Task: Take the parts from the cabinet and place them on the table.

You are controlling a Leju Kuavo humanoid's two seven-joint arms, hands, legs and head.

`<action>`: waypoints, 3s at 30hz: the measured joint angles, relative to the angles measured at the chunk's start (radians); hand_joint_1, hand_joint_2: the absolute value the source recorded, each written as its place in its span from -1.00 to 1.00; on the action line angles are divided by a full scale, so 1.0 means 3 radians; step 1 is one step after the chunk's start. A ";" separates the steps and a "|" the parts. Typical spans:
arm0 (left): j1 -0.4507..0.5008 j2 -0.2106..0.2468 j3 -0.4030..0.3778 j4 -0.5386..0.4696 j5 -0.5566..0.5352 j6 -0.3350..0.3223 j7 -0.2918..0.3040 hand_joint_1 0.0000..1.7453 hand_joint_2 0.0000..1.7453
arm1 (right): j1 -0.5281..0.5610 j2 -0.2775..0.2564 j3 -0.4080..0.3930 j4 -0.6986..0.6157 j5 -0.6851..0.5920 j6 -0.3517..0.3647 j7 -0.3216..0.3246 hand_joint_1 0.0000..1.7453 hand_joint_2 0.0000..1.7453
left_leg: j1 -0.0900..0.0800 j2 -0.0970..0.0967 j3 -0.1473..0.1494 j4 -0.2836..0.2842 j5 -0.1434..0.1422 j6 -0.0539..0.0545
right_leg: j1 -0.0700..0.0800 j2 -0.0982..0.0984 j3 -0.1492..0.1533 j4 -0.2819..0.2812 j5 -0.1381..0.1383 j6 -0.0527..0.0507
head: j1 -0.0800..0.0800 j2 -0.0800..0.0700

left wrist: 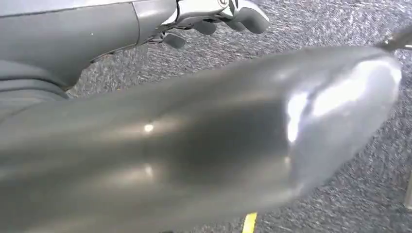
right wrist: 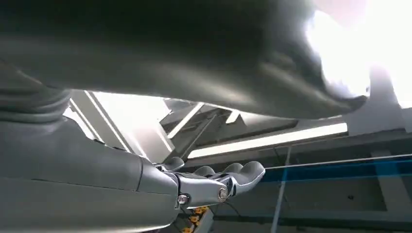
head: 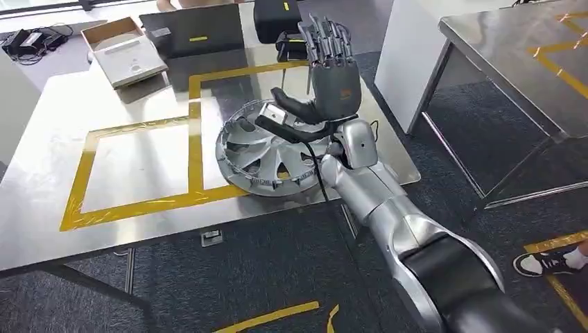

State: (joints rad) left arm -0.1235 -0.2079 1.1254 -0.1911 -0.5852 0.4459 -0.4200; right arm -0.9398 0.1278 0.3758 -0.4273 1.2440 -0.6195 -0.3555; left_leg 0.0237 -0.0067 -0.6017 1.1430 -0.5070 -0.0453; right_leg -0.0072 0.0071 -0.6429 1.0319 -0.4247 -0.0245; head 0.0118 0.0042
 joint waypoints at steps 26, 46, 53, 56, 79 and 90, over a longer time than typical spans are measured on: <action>-0.0014 0.0074 0.0000 -0.0005 -0.0038 -0.0036 -0.0033 -1.00 -1.00 | 0.0082 0.0067 -0.0020 0.0000 0.0115 -0.0141 -0.0069 -1.00 -1.00 | -0.0001 0.0024 -0.0474 0.0388 -0.0195 -0.0009 | 0.0014 -0.0027 0.0183 -0.0123 -0.0044 -0.0036 | 0.0071 0.0000; -0.0010 0.0116 -0.0003 -0.0005 -0.0079 -0.0027 0.0006 -1.00 -1.00 | 0.0140 0.0066 0.0014 0.0000 0.0010 -0.0074 -0.0184 -1.00 -1.00 | -0.0074 0.0024 -0.0221 -0.0322 0.0321 0.0212 | 0.0049 -0.0017 0.0023 0.0549 -0.0221 0.0055 | 0.0095 0.0000; -0.0037 0.0131 -0.0008 -0.0006 -0.0100 -0.0020 0.0006 -1.00 -1.00 | 0.0116 0.0078 -0.0013 -0.0019 -0.0247 0.0126 -0.0467 -1.00 -1.00 | -0.0040 0.0020 -0.0266 -0.0406 0.0451 0.0093 | 0.0086 -0.0050 0.0369 -0.0183 -0.0134 -0.0042 | 0.0135 0.0000; -0.0034 0.0146 -0.0008 -0.0005 -0.0100 -0.0019 0.0024 -1.00 -1.00 | 0.0120 0.0095 -0.0013 -0.0019 -0.0247 0.0172 -0.0441 -1.00 -1.00 | -0.0032 0.0017 -0.0417 0.0158 -0.0123 0.0032 | 0.0055 -0.0036 0.0228 -0.0205 0.0002 -0.0059 | 0.0120 0.0000; 0.0018 0.0198 -0.0005 -0.0005 -0.0120 0.0184 0.0318 -1.00 1.00 | 0.0266 0.0065 -0.0039 -0.0020 -0.0347 0.0324 -0.0504 -1.00 1.00 | -0.0042 0.0021 -0.0260 -0.0316 0.0373 0.0148 | 0.0073 -0.0033 0.0421 -0.0018 -0.0365 -0.0023 | 0.0135 0.0000; 0.0119 0.0276 -0.0244 -0.0043 0.0079 -0.0015 0.0498 -1.00 1.00 | 0.0645 0.0033 -0.0118 -0.0015 -0.0693 0.0524 -0.0372 -1.00 1.00 | -0.0025 0.0030 -0.0214 -0.0576 0.0665 0.0101 | 0.0094 -0.0011 0.0342 -0.0142 -0.0183 -0.0013 | 0.0142 0.0000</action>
State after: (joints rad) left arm -0.0880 -0.1251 1.0520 -0.2041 -0.5615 0.4414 -0.2705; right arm -0.7463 0.1377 0.3403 -0.4318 1.0362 -0.4624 -0.4670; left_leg 0.0161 0.0023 -0.6658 0.9703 -0.3075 -0.0150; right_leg 0.0209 0.0037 -0.5404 0.9894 -0.4795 -0.0284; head 0.0545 0.0042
